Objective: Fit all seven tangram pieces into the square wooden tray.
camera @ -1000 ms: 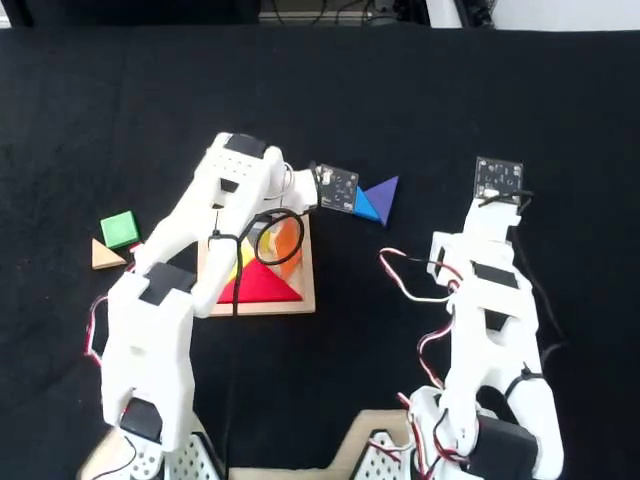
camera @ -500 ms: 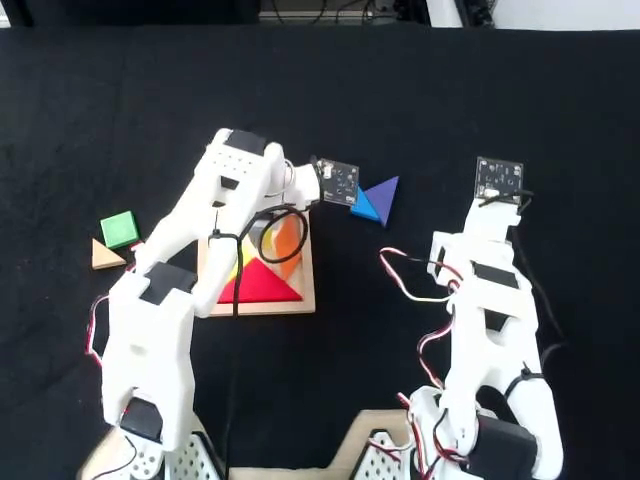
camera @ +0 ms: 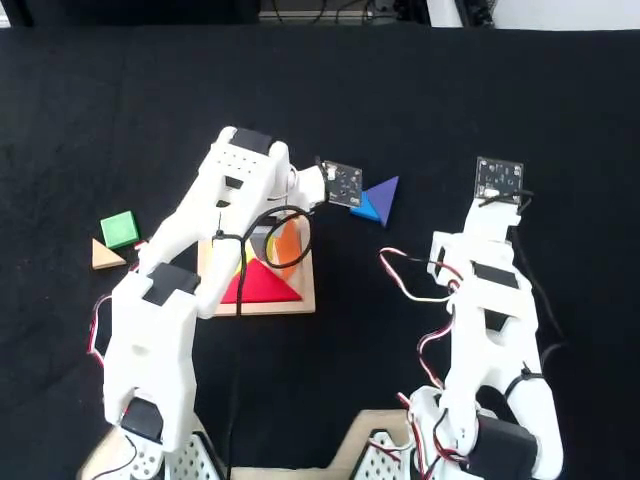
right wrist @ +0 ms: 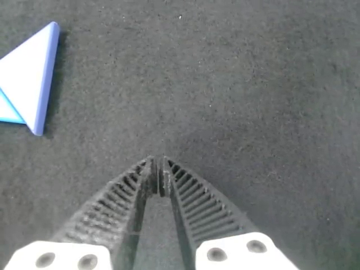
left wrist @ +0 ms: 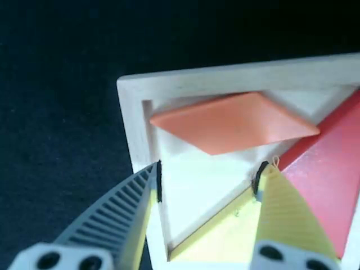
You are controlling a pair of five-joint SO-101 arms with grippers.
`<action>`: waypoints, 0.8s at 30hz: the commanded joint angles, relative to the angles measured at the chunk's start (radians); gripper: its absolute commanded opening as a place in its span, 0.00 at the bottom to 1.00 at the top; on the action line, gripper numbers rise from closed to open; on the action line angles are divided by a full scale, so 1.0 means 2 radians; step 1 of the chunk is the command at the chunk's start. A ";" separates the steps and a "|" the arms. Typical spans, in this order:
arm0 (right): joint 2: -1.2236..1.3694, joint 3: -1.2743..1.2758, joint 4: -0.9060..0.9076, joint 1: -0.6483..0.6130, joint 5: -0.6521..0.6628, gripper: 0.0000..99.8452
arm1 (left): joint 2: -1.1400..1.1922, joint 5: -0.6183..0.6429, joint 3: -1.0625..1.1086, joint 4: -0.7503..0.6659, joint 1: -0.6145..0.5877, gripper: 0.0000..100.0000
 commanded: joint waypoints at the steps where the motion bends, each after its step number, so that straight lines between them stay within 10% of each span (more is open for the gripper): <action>1: -0.014 -0.029 -0.005 -0.008 0.001 0.03 | -0.008 0.022 -0.021 -0.002 0.014 0.28; 24: -0.014 -0.029 -0.005 -0.008 0.001 0.03 | -0.060 0.061 -0.034 0.051 0.040 0.18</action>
